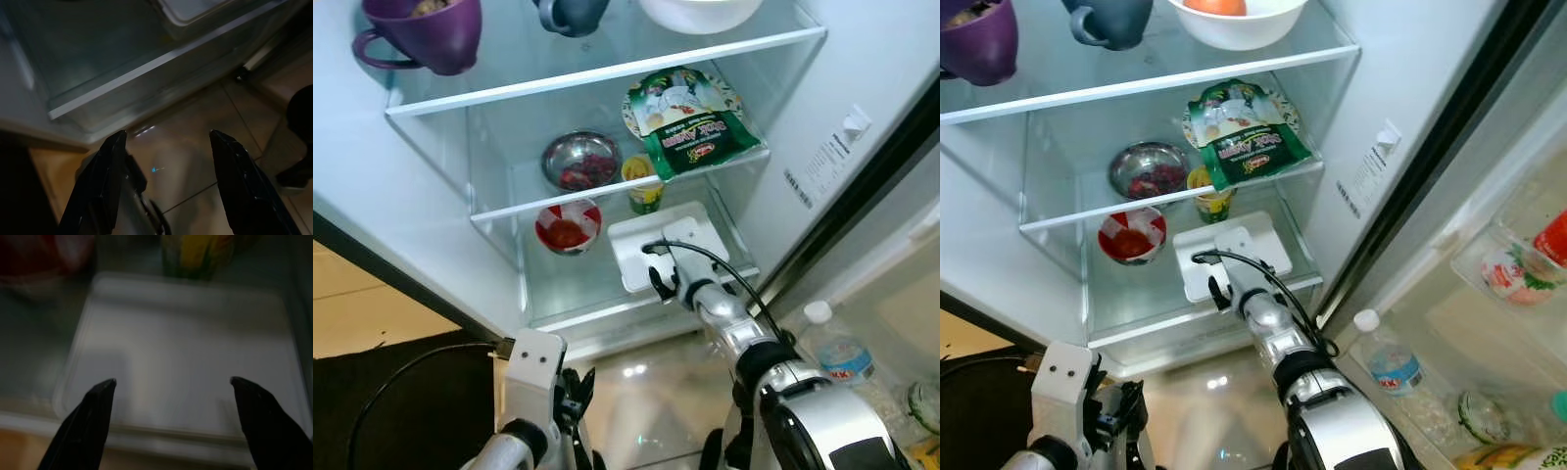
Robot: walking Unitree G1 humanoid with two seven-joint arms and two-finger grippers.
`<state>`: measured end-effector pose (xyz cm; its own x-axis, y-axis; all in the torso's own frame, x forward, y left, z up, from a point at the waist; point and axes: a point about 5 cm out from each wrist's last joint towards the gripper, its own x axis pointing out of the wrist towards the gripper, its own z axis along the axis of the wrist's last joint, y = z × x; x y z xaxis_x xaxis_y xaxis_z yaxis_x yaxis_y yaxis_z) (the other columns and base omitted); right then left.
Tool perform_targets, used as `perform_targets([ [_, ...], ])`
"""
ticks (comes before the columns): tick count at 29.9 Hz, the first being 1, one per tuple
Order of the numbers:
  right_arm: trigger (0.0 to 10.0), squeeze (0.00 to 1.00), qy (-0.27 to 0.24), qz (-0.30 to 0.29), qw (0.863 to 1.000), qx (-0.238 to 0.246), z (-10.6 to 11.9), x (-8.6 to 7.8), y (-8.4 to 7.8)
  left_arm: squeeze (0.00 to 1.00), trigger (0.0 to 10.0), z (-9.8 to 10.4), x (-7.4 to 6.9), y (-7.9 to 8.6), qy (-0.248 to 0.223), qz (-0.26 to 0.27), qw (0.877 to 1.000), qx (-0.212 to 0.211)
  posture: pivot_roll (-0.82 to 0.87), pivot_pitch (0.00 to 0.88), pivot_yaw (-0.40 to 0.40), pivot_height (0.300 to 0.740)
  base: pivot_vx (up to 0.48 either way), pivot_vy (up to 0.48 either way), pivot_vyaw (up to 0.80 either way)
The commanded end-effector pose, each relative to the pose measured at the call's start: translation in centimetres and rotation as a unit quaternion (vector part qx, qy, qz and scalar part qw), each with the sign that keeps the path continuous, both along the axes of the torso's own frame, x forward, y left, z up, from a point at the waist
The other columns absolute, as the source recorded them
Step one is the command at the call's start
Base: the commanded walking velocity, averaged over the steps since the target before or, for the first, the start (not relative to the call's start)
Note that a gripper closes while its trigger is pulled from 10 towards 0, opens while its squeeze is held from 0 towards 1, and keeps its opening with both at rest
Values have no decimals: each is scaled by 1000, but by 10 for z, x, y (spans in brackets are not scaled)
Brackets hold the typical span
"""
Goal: Restocking fridge
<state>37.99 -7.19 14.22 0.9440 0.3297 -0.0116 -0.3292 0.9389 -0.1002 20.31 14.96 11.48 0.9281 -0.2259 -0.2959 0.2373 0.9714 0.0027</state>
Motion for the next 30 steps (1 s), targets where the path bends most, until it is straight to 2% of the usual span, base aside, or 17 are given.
perform_targets([
  [1,10000,0,-16,10,999,50,4,-4,-2,0,10000,-9,-2,2,17,8,1000,-4,127,342,9,497,0,0,0],
  [4,10000,0,-28,18,990,136,10,-22,-8,0,10000,-7,9,10,7,21,1000,-3,100,318,19,497,0,0,0],
  [5,10000,0,-36,26,983,175,13,-37,-8,0,10000,-4,15,16,-2,31,999,-7,87,307,27,497,0,0,0],
  [6,10000,0,-36,26,983,175,13,-37,-8,0,10000,-4,15,16,-2,31,999,-7,87,307,27,497,0,0,0],
  [7,10000,0,-46,26,979,196,16,-49,-9,0,10000,0,20,22,-10,40,999,-10,75,298,31,497,0,0,0],
  [9,10000,0,-50,14,976,209,16,-57,-12,0,10000,4,25,27,-20,45,999,-14,51,285,39,497,0,0,0],
  [15,10000,0,-52,-17,974,220,11,-66,-18,0,10000,7,31,24,-30,32,999,-14,24,263,49,497,0,0,0],
  [19,10000,0,-65,-28,974,217,12,-73,-23,0,10000,8,31,14,-42,2,999,-9,5,242,50,497,0,0,0],
  [20,10000,0,-67,-21,976,208,20,-83,-26,0,10000,14,32,6,-63,-13,998,-17,-7,230,41,497,0,0,0],
  [22,10000,0,-63,-17,977,203,25,-88,-28,0,10000,22,34,2,-85,-18,996,-21,-6,223,29,497,0,0,0],
  [30,10000,0,-65,-8,979,191,27,-89,-31,0,10000,60,43,-18,-171,-34,984,-24,-9,207,16,506,0,0,0],
])
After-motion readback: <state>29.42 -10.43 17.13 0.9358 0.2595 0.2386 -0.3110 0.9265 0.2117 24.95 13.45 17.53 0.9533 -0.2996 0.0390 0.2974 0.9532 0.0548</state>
